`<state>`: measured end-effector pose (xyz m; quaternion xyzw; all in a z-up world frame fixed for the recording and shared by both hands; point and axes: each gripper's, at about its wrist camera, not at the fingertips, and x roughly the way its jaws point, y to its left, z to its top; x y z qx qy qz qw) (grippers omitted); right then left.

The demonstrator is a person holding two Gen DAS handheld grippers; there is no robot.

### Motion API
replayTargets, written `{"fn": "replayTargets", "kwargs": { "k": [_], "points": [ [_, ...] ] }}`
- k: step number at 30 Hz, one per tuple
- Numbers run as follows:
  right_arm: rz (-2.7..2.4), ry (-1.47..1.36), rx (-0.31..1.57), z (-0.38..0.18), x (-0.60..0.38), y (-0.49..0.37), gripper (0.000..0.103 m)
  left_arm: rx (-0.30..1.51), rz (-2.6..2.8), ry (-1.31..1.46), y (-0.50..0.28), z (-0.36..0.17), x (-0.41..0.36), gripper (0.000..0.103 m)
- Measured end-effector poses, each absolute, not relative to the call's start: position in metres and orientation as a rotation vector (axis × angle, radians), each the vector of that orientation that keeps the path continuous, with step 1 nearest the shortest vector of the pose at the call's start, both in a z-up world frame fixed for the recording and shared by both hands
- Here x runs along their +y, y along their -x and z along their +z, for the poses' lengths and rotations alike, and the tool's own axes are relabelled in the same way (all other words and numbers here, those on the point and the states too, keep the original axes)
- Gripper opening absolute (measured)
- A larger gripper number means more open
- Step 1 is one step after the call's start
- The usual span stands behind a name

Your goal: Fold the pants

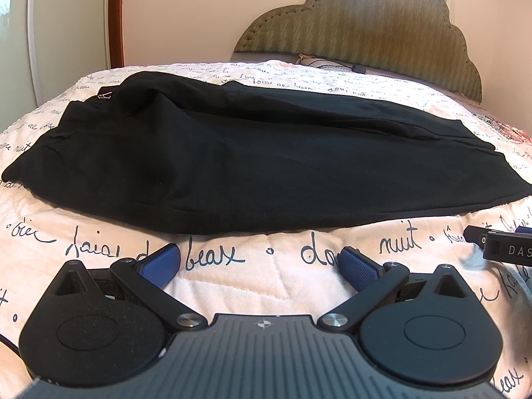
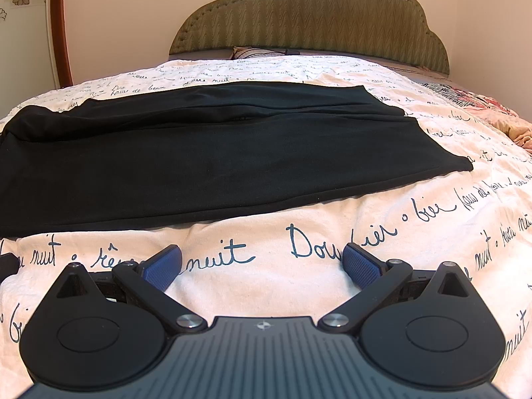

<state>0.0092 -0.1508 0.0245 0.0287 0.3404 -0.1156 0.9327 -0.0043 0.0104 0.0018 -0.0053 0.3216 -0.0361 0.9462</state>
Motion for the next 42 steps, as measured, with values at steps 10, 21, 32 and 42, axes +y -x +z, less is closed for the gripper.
{"fn": "replayTargets", "kwargs": {
  "k": [10,21,32,42],
  "points": [
    [-0.24,-0.055,0.7,0.024,-0.15,-0.01,0.103,0.647,-0.089,0.042,0.006,0.002,0.014,0.102],
    [-0.233,-0.072,0.699,0.025,-0.152,-0.01,0.103,0.651,-0.124,0.065,0.005,0.004,0.02,0.102],
    [-0.225,-0.086,0.7,0.028,-0.157,-0.007,0.103,0.551,-0.203,0.21,0.022,0.052,0.103,0.097],
    [-0.197,-0.055,0.734,0.039,-0.156,-0.016,0.103,0.454,-0.043,0.344,-0.125,0.125,0.247,0.103]
  ]
}}
